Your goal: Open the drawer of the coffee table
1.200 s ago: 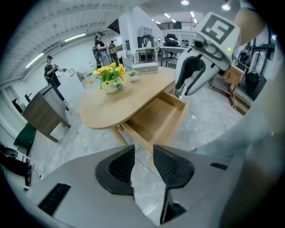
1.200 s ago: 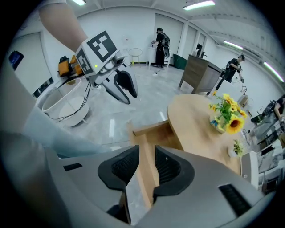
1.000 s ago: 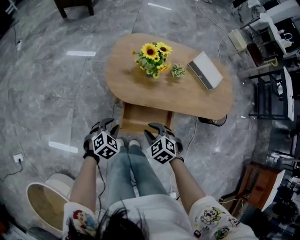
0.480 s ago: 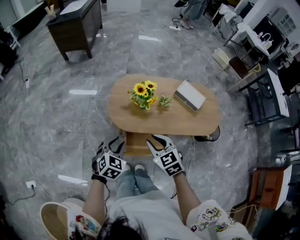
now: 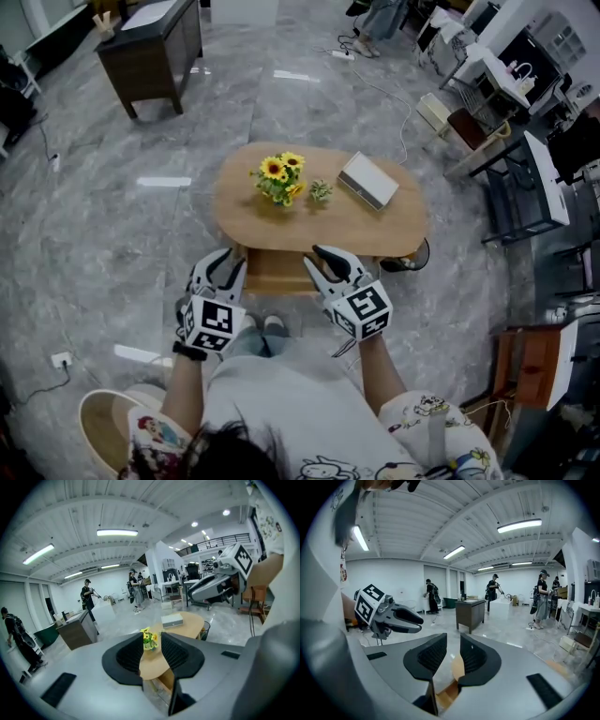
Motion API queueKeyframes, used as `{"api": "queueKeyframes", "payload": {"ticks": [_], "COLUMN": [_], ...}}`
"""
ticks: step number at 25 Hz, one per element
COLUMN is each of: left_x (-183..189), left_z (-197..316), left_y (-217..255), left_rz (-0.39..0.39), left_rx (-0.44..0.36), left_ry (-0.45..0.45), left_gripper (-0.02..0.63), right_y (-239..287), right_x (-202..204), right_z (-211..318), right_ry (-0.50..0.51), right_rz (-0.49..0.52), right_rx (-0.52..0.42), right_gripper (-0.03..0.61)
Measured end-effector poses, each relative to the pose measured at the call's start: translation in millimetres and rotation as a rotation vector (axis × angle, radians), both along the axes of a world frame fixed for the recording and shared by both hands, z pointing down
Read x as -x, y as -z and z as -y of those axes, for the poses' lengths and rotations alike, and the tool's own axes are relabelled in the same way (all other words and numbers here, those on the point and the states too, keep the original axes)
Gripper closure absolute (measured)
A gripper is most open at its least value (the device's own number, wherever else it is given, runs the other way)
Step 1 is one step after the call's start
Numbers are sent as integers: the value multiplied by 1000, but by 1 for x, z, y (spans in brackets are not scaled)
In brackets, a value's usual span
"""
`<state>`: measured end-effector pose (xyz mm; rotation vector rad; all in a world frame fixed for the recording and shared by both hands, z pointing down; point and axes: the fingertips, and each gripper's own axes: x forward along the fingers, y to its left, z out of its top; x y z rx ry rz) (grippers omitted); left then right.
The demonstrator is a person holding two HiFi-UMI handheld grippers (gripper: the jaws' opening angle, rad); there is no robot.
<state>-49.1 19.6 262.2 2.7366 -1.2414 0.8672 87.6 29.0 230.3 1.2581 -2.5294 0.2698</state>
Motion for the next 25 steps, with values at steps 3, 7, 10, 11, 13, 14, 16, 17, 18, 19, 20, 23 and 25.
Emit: {"api": "queueKeyframes", "payload": {"ticks": [3, 7, 10, 11, 13, 14, 16, 17, 18, 19, 20, 23, 25], "left_x": [5, 8, 7, 6, 3, 2, 0, 0, 0, 0, 1, 3, 5], "left_z": [-8, -17, -24, -26, -31, -33, -37, -39, -40, -42, -45, -52, -55], "left_y": [25, 47, 57, 60, 63, 64, 64, 64, 64, 64, 63, 61, 59], "left_rz": [-84, -235, -313, -332, -358, -367, -388, -396, -402, -406, -408, -418, -421], "left_rx": [-24, -11, -5, -5, -2, 1, 11, 17, 20, 23, 24, 37, 40], "left_ry": [34, 86, 108, 111, 113, 112, 115, 118, 119, 120, 122, 133, 140], "left_gripper": [509, 509, 512, 519, 531, 537, 551, 557, 563, 569, 577, 598, 605], "right_y": [17, 32, 38, 39, 40, 40, 40, 40, 41, 41, 42, 41, 39], "right_x": [-1, -1, -3, -4, -7, -9, -13, -15, -17, -18, -19, -20, -21], "right_z": [-9, -17, -26, -28, -32, -33, -37, -38, -40, -42, -44, -50, -52], "right_ry": [4, 7, 2, -3, -18, -27, -46, -54, -58, -61, -64, -72, -80], "right_rz": [30, 55, 94, 112, 152, 168, 187, 190, 190, 189, 188, 181, 174], "right_rx": [-34, -66, -73, -72, -69, -67, -59, -58, -59, -63, -65, -66, -66], "right_gripper": [501, 515, 540, 547, 555, 558, 567, 569, 574, 576, 577, 578, 578]}}
